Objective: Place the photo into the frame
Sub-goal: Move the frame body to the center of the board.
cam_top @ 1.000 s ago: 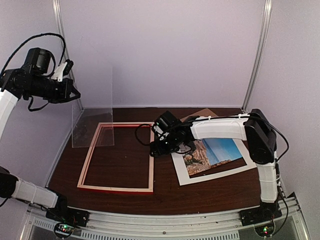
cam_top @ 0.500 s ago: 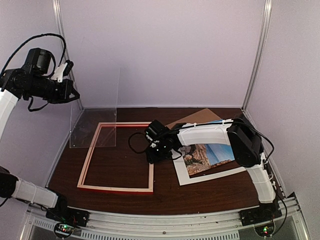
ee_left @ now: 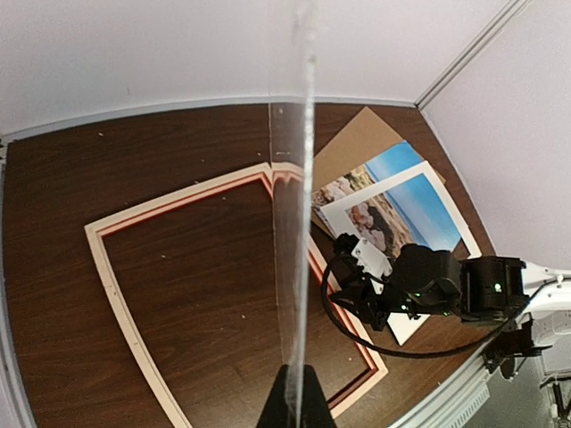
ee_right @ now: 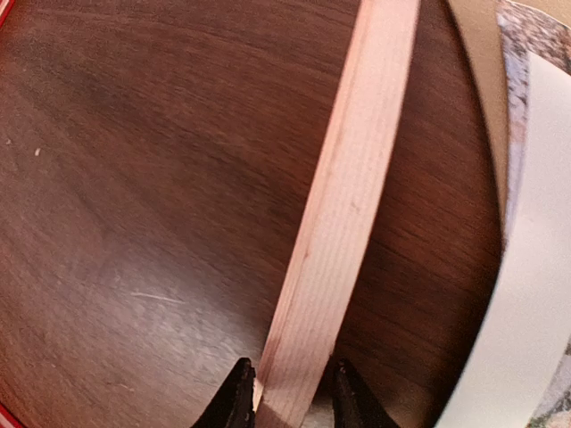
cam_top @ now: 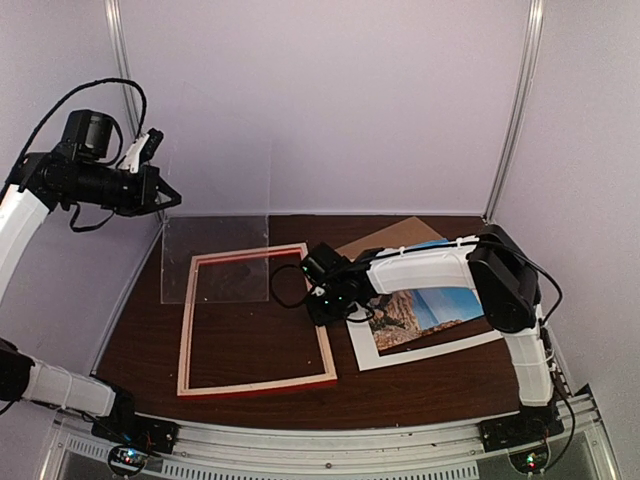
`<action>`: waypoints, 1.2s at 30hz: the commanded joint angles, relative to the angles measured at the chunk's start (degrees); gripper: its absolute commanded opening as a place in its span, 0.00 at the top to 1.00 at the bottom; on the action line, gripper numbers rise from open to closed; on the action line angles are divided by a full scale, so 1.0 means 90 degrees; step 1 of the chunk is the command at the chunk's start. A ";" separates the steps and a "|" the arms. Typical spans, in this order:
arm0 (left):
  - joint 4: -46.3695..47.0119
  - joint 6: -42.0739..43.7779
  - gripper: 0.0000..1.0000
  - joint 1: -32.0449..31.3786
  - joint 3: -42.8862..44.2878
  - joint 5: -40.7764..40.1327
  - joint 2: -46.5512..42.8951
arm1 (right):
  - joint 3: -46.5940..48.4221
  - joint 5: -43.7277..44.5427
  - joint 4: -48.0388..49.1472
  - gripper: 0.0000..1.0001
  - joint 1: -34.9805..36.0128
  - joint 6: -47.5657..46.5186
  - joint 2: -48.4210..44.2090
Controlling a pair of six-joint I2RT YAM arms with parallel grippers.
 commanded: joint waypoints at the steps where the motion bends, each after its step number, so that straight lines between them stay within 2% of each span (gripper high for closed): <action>1: 0.1050 -0.0328 1.00 0.0022 -0.0407 0.0707 -0.0180 | -0.0712 0.0576 0.0013 0.71 -0.0194 0.0301 -0.0506; 11: 0.1593 -0.0709 1.00 0.0012 -0.1002 0.1235 -0.0225 | -0.2019 0.1152 0.0748 0.76 -0.0446 0.1211 -0.1195; 17: 0.2319 -0.1221 1.00 -0.0097 -0.1537 0.1595 -0.0274 | -0.2569 0.1330 0.1186 0.81 -0.0619 0.1632 -0.1511; 26: 0.3001 -0.1778 1.00 -0.0389 -0.1966 0.1553 -0.0168 | -0.3104 0.1498 0.1631 0.84 -0.0829 0.2078 -0.1863; 31: 0.3864 -0.2389 1.00 -0.0511 -0.2487 0.1796 -0.0182 | -0.3383 0.1394 0.1809 0.81 -0.0828 0.2211 -0.2074; 36: 0.4214 -0.2607 1.00 -0.0672 -0.2665 0.1908 -0.0019 | -0.3401 0.0905 0.1790 0.72 -0.0829 0.2016 -0.2195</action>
